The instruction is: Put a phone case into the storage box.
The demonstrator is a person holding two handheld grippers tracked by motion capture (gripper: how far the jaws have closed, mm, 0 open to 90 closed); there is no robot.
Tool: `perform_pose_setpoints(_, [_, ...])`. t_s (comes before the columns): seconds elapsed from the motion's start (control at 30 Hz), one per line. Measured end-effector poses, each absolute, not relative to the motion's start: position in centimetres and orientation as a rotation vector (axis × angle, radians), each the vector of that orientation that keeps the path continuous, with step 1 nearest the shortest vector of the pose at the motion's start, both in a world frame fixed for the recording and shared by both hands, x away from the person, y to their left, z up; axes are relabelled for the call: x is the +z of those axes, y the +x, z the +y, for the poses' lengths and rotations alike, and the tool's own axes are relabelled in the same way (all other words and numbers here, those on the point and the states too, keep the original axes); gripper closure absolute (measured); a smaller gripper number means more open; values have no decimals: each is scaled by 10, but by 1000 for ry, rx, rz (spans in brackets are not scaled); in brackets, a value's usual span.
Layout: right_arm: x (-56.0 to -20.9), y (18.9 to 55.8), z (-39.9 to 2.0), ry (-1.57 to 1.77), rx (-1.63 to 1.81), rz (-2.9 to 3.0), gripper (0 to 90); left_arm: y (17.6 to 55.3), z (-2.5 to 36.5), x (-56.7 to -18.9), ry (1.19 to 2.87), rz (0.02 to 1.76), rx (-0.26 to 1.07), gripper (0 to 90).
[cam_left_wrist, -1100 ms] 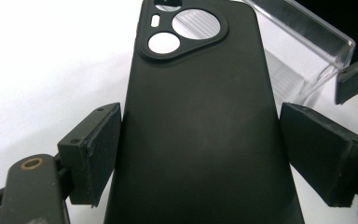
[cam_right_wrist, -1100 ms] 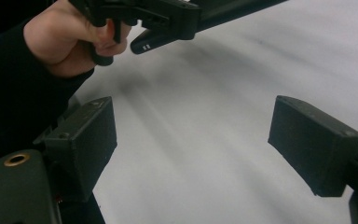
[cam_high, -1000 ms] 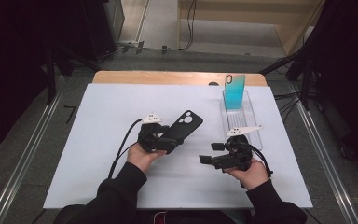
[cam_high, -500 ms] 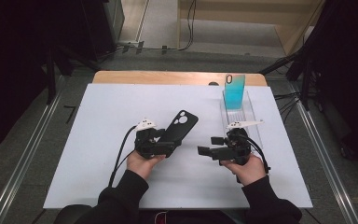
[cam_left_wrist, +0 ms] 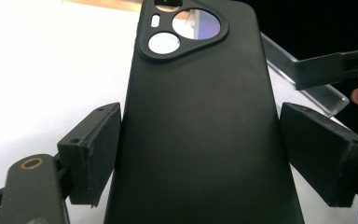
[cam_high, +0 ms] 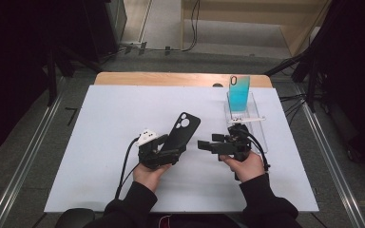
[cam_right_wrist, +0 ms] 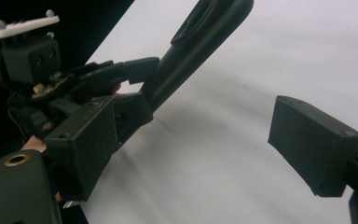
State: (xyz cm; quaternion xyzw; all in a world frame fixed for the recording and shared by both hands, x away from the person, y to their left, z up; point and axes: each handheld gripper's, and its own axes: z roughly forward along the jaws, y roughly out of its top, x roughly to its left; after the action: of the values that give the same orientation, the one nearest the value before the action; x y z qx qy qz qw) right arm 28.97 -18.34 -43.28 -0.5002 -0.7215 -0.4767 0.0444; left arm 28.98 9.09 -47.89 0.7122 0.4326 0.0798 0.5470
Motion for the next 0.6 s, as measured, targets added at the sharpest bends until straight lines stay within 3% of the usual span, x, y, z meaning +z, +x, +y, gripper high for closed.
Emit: perform_pose_setpoints(0.6, [-436, 305, -171, -1562, -1478, -2151, 135, 267, 83, -489, 1629, 1025, 258, 160])
